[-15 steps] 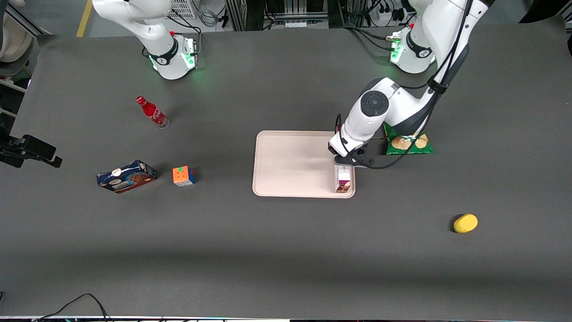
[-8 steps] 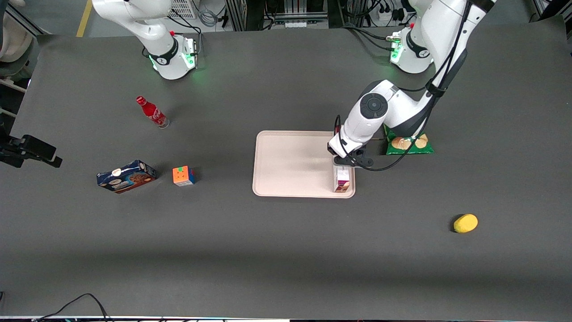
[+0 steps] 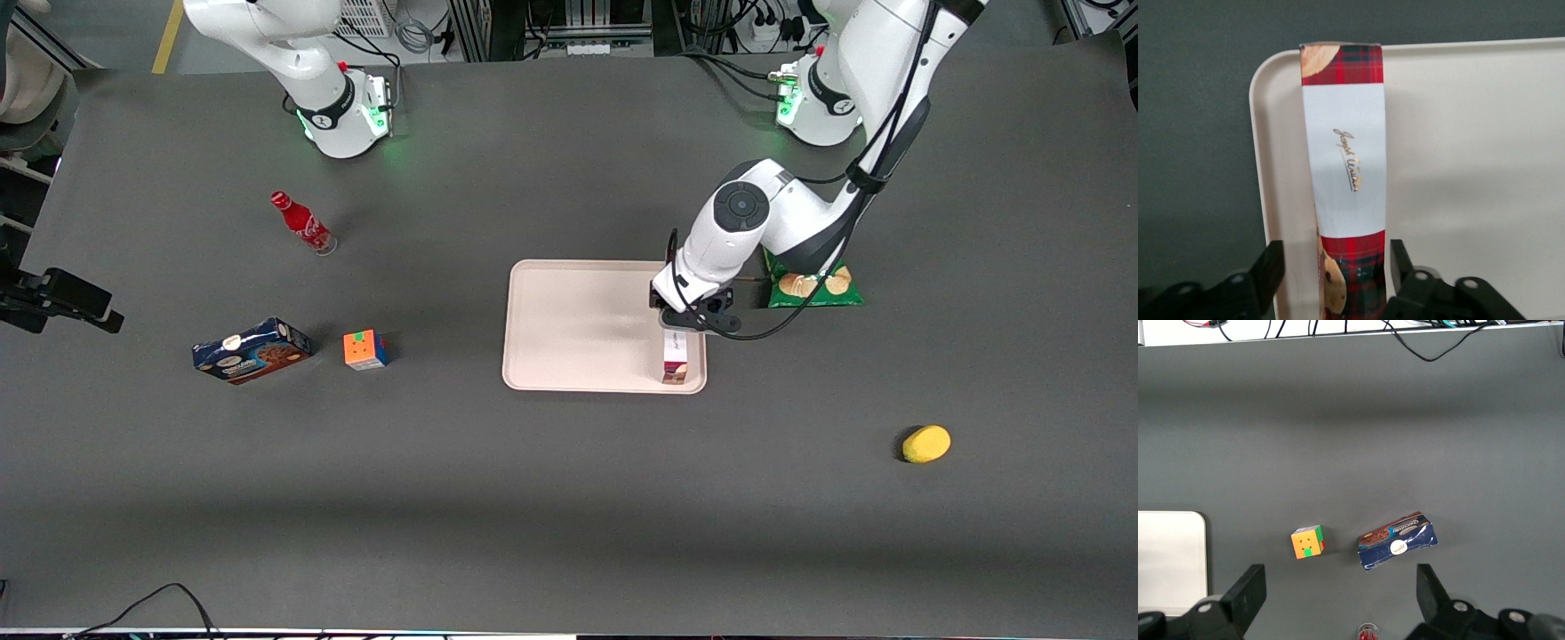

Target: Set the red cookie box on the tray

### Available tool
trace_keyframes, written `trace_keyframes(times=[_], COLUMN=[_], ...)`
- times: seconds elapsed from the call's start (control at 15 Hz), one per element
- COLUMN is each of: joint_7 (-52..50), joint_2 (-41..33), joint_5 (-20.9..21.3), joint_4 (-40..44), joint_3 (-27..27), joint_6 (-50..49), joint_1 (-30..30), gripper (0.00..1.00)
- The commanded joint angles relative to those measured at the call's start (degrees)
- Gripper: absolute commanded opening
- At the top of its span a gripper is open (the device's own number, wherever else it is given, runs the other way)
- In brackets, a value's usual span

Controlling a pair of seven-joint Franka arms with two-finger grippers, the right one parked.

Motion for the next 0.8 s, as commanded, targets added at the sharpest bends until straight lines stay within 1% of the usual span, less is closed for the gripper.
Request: trace_keyframes(times=[0.0,0.13,0.27,0.4,0.53,0.67,0.73], joint_7=[-1.1,1.7,7.1,10.5,10.9,11.5,13.7], joint_2=[-2.5,-3.8,-4.1,-4.5,-6.9,-11.0,-12.6], joint_5=[1.3,1.3,1.0,0.4,-0.3,-4.6,-7.5], joint_4=[2.6,8.7,17.9,25.2,27.4,27.6,28.0], joint_3=[0.8,0.9,1.1,2.1,3.9,8.2,11.1], joint_6=[-3.9,-14.2,-28.1,-36.9,-38.5,-36.9,-36.9], joint_1=[0.0,0.2,0.3,0.4,0.5,0.5,0.5], gripper=[1.0,1.0,1.0,1.0,1.0,1.0,1.0])
